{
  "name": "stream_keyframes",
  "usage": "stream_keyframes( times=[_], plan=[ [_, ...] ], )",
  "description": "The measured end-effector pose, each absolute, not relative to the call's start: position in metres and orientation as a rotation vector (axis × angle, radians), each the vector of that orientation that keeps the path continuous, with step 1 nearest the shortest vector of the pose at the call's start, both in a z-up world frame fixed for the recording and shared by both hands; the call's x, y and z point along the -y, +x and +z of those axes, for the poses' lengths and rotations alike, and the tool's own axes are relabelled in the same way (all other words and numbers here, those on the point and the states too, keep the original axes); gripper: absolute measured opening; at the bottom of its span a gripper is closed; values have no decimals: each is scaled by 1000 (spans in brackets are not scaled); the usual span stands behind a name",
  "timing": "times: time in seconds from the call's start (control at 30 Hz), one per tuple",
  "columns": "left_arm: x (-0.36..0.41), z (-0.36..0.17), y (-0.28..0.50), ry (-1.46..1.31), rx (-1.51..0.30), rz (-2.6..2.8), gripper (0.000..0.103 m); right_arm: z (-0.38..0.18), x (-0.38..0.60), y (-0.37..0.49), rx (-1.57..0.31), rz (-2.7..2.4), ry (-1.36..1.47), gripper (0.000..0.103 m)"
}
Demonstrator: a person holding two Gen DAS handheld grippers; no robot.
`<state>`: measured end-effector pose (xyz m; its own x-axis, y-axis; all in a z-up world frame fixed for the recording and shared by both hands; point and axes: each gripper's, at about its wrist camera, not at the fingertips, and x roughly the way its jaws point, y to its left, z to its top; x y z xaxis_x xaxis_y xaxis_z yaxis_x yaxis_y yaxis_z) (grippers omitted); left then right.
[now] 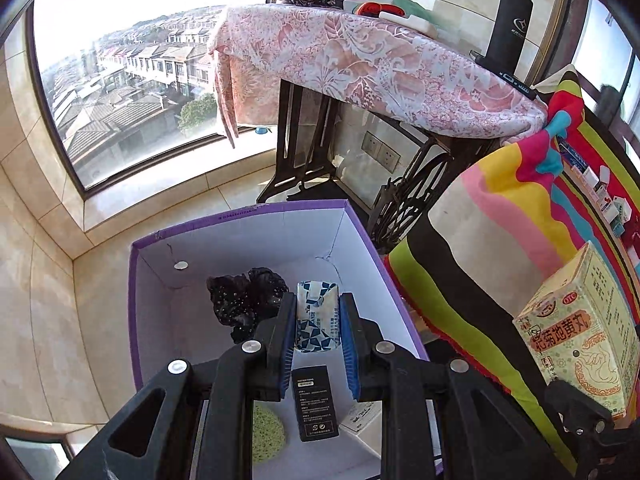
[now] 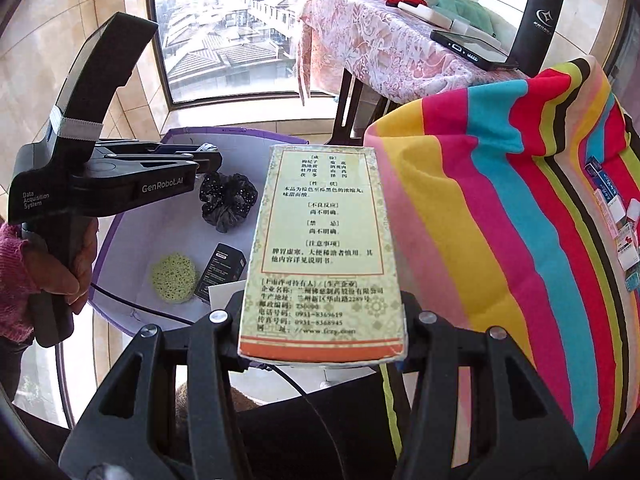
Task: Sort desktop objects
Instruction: 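Open the right tool over the purple-rimmed box while the left tool releases the small box, then move both tools back over the striped table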
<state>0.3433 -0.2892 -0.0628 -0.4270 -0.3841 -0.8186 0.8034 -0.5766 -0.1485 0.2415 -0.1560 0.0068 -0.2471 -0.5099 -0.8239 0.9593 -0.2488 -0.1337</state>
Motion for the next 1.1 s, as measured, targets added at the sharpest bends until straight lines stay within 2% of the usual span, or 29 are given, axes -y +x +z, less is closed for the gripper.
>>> stream_keyframes(
  times=[0.43, 0.5, 0.53, 0.57, 0.63, 1.1],
  plan=[
    [323, -90, 404, 948, -764, -1757, 24, -19, 221, 275, -807, -1588, 777, 55],
    [326, -94, 406, 962, -790, -1721, 36, -21, 218, 271, -783, -1596, 801, 64],
    [327, -95, 406, 958, -796, -1716, 46, -20, 215, 267, -764, -1595, 811, 67],
    [327, -94, 406, 951, -786, -1714, 56, -19, 212, 264, -746, -1597, 820, 67],
    [324, -91, 400, 955, -736, -1690, 65, -16, 204, 258, -722, -1612, 831, 69],
    [262, -45, 318, 1012, -478, -1956, 80, 35, 110, 191, -565, -1897, 811, 74]
  ],
)
